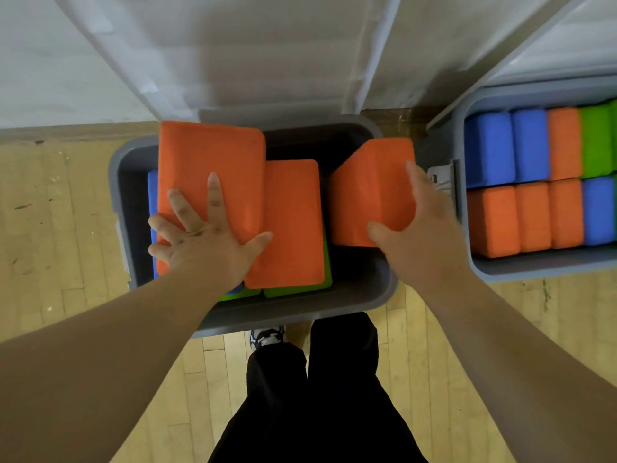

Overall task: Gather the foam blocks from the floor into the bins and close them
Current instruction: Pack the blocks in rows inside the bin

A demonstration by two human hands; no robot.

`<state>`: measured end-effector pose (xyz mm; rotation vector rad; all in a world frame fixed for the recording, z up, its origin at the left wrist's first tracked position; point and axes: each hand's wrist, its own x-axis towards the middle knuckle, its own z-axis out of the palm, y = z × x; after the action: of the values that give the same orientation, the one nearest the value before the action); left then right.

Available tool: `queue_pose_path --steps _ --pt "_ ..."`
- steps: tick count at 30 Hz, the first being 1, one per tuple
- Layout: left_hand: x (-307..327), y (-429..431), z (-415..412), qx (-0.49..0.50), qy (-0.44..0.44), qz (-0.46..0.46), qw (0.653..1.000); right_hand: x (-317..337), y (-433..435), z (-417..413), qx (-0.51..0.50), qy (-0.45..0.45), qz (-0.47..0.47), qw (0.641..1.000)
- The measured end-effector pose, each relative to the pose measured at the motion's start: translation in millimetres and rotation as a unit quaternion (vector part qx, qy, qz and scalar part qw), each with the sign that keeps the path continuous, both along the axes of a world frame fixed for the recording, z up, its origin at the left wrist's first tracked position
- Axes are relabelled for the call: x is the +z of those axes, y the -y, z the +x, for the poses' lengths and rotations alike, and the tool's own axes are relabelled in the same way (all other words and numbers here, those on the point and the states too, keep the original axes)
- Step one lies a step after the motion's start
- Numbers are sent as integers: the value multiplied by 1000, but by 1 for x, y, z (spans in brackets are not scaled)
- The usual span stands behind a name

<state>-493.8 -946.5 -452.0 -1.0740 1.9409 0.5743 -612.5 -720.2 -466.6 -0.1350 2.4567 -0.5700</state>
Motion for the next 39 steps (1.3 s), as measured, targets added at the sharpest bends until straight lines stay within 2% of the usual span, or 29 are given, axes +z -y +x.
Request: queue_pose_path --steps 6,11,17,20,25,30,35,39 --pt "-5 0 3 -3 -5 -8 1000 -26 2 22 72 54 90 992" --pt "-44 6 22 -49 -37 -126 990 -33 -6 25 99 33 108 989" --pt "-55 10 26 -35 -65 -125 989 -44 2 44 155 3 146 977" --pt "-56 11 30 -35 -73 -126 989 -72 4 47 127 65 189 971" --pt "-60 10 35 -40 -80 -131 987 -104 4 43 104 105 174 974" --pt "-63 11 32 -37 -78 -124 989 -108 -4 32 161 111 171 966" --pt "-62 10 31 -36 -72 -129 988 -105 -6 25 216 54 215 951" --pt "-63 10 31 -38 -74 -132 988 -114 -11 32 207 113 196 952"
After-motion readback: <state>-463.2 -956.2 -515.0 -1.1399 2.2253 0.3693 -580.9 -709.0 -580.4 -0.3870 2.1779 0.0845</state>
